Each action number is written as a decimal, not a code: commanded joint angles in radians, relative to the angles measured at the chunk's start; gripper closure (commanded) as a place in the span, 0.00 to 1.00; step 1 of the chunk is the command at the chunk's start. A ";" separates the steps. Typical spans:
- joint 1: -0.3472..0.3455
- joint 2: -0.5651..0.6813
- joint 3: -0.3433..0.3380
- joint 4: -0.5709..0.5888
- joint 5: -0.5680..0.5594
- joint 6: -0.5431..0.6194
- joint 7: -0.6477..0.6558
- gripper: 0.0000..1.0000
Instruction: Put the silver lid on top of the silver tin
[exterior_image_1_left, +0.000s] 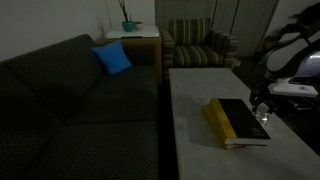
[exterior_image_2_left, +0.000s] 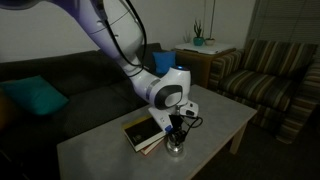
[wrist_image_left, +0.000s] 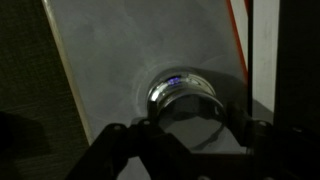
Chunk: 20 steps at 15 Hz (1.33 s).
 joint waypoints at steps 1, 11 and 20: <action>-0.003 0.013 0.001 0.016 0.009 -0.011 0.022 0.56; 0.002 0.051 -0.013 0.084 0.042 -0.056 0.116 0.56; 0.012 0.016 -0.025 0.032 0.036 -0.045 0.194 0.56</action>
